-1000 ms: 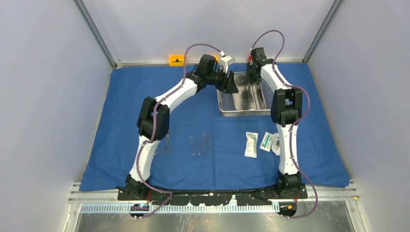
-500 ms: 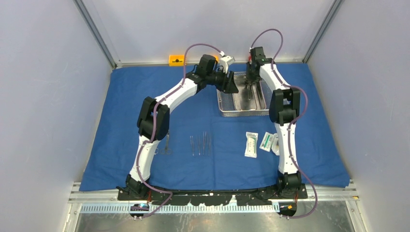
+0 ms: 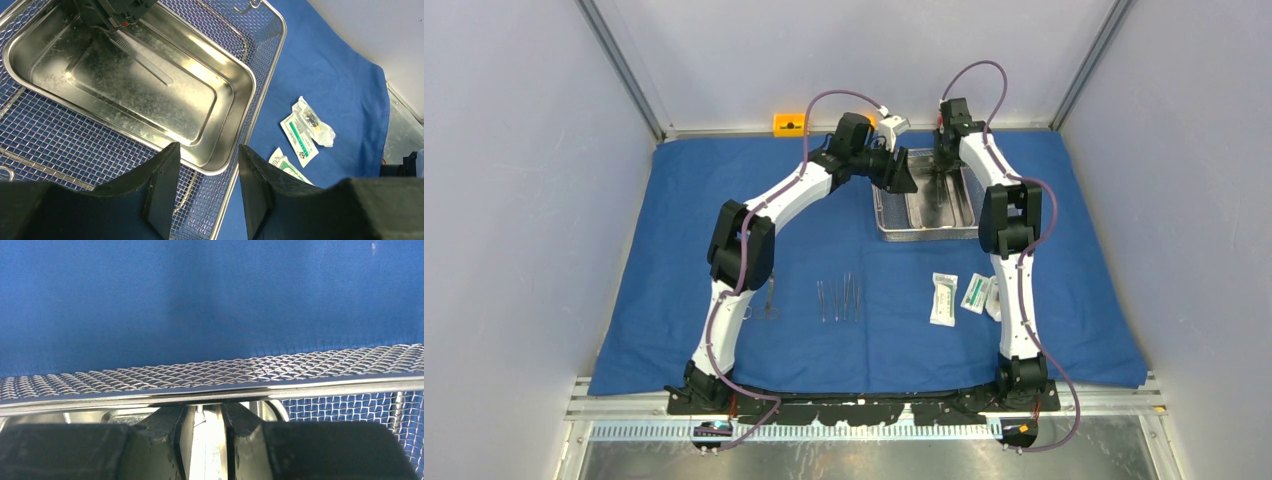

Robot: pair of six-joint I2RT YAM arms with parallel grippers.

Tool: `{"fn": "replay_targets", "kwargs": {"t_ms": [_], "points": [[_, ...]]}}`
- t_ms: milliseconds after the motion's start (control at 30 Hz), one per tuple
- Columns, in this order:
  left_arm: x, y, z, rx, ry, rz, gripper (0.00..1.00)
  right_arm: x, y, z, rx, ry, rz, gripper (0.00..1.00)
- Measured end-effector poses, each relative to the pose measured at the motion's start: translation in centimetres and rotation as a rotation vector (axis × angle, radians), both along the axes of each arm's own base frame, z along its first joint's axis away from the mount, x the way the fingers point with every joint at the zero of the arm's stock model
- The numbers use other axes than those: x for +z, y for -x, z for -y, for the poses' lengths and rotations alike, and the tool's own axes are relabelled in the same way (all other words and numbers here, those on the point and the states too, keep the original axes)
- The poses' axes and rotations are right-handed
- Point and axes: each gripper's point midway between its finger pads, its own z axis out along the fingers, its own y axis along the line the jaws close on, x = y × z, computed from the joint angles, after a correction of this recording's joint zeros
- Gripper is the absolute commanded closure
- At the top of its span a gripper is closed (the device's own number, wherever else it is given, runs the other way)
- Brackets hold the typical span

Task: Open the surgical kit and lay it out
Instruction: Pick up the medical item from the container.

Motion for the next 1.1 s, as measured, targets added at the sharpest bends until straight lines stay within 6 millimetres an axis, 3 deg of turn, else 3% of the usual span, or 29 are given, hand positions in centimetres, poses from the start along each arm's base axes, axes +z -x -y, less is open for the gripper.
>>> {"fn": "replay_targets", "kwargs": {"t_ms": [1100], "points": [[0.10,0.18,0.08,-0.008,0.007,-0.007,0.52,-0.08,0.04,0.02,0.039,0.058,-0.033,0.76]]}}
